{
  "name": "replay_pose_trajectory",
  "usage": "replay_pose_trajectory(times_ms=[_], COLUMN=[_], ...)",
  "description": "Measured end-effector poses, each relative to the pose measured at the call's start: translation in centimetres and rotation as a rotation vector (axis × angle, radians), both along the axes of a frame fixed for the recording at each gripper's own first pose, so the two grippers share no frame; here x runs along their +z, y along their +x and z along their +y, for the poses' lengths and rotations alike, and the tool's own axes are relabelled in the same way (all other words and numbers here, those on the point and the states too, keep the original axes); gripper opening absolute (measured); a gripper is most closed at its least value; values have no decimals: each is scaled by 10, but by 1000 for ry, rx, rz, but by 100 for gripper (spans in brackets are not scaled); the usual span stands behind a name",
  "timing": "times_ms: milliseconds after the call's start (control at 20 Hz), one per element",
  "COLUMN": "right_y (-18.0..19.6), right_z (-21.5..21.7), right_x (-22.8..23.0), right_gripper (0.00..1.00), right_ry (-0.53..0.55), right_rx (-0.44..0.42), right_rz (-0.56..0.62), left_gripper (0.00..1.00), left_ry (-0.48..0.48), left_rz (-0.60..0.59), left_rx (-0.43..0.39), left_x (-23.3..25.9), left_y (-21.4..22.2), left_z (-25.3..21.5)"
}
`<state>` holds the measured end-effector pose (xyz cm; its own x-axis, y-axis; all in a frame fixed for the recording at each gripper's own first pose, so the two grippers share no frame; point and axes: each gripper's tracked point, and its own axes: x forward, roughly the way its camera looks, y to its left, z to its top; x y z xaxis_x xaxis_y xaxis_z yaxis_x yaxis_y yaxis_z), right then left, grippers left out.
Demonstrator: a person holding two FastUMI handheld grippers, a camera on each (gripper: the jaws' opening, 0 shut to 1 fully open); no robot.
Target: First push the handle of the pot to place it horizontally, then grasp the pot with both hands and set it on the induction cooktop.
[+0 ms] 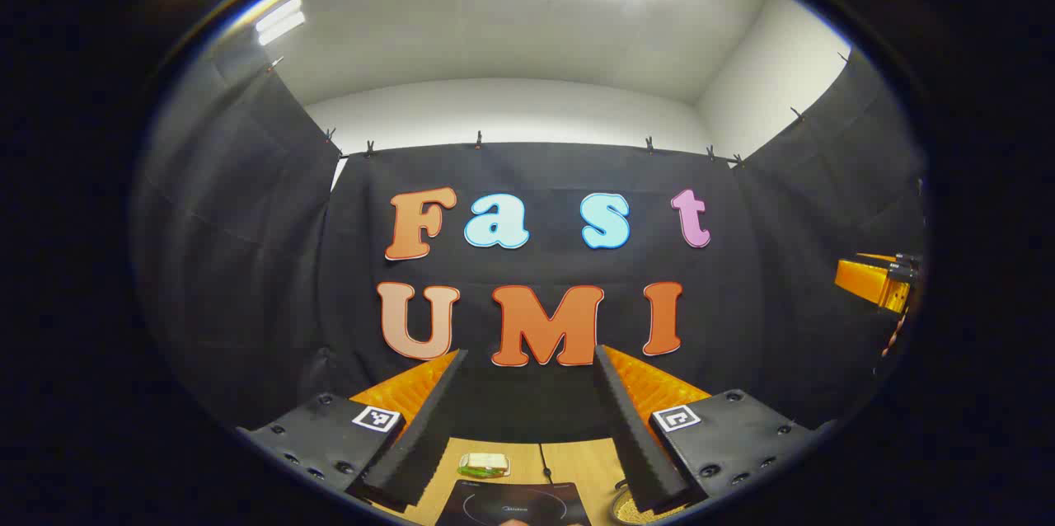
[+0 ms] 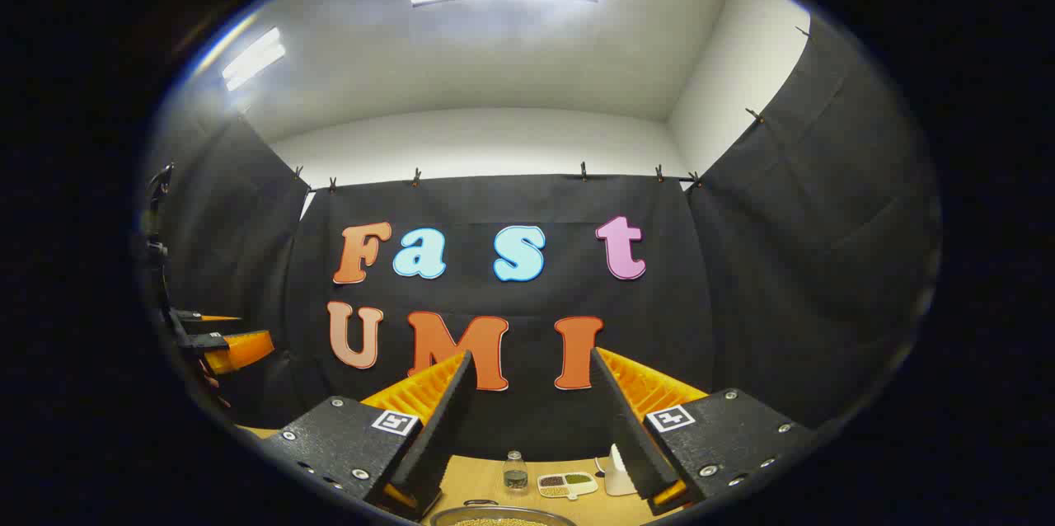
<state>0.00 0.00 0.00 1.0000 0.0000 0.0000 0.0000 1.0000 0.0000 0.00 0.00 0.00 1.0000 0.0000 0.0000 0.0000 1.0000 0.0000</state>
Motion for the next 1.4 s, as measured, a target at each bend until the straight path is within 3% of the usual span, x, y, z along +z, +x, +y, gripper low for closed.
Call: replay_pose_trajectory(times_ms=[300,500,550,750,800,1400], right_y=[6,5,5,1,0,-21], right_z=[1,2,1,-7,-8,-40], right_x=[-14,-15,-13,-4,-4,-63], right_gripper=[92,92,97,89,93,93], right_ry=[-19,-50,-51,-49,-44,-5], right_rx=[15,26,22,4,4,-20], right_rz=[22,21,14,-11,-15,97], left_gripper=[94,95,95,94,95,95], left_ry=[-7,-43,-50,-51,-52,-79], left_rz=[28,-34,-53,-84,-86,-108], left_rx=[24,81,88,107,105,132], left_x=[-21,-9,-6,-2,-2,-19], left_y=[7,8,6,2,0,-2], left_z=[11,29,32,36,34,29])
